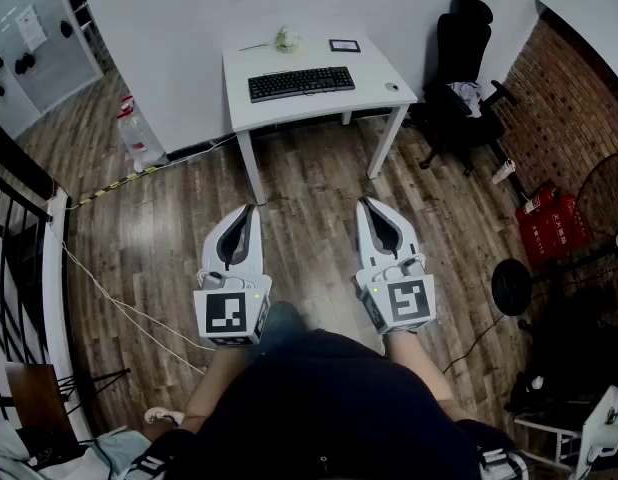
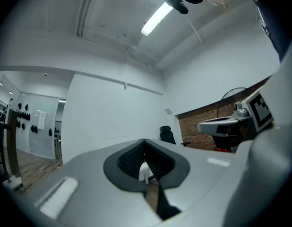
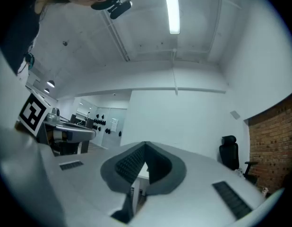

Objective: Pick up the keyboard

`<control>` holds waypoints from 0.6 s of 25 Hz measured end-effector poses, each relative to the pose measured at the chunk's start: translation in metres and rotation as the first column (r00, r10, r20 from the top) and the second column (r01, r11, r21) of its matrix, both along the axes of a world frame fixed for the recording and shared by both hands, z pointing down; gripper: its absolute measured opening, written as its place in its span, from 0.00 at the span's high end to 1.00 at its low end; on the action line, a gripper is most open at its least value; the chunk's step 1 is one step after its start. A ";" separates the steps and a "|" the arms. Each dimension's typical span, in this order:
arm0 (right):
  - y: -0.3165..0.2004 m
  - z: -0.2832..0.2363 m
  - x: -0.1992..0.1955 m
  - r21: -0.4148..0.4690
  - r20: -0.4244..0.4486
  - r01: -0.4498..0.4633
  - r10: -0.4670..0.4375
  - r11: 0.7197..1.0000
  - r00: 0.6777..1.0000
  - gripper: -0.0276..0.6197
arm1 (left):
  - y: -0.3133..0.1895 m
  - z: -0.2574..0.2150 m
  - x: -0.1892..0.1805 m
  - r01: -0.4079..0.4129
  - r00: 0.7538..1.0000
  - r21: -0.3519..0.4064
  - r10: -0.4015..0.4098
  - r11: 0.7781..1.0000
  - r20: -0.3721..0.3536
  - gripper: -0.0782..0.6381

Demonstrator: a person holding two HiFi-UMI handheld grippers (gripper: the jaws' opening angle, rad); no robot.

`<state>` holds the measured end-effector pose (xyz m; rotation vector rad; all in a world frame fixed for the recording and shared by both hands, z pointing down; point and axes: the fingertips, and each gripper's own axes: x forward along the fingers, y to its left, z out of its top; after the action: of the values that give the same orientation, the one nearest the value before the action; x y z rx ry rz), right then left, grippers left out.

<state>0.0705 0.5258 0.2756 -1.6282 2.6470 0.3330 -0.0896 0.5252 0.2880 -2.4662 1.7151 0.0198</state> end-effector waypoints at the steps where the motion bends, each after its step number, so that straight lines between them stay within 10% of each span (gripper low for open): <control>1: -0.003 0.002 0.002 -0.005 0.009 0.001 -0.001 1.000 1.000 0.94 | -0.002 0.000 0.002 -0.004 1.000 0.000 0.004 1.000 0.002 0.87; 15: -0.088 0.018 0.001 -0.025 0.010 0.007 -0.007 1.000 1.000 0.94 | -0.110 0.036 -0.003 -0.040 0.999 -0.093 0.037 0.995 -0.040 0.77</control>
<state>0.0711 0.4383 0.2937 -1.6230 2.6603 0.2918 -0.0928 0.4155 0.3238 -2.5821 1.7212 -0.0105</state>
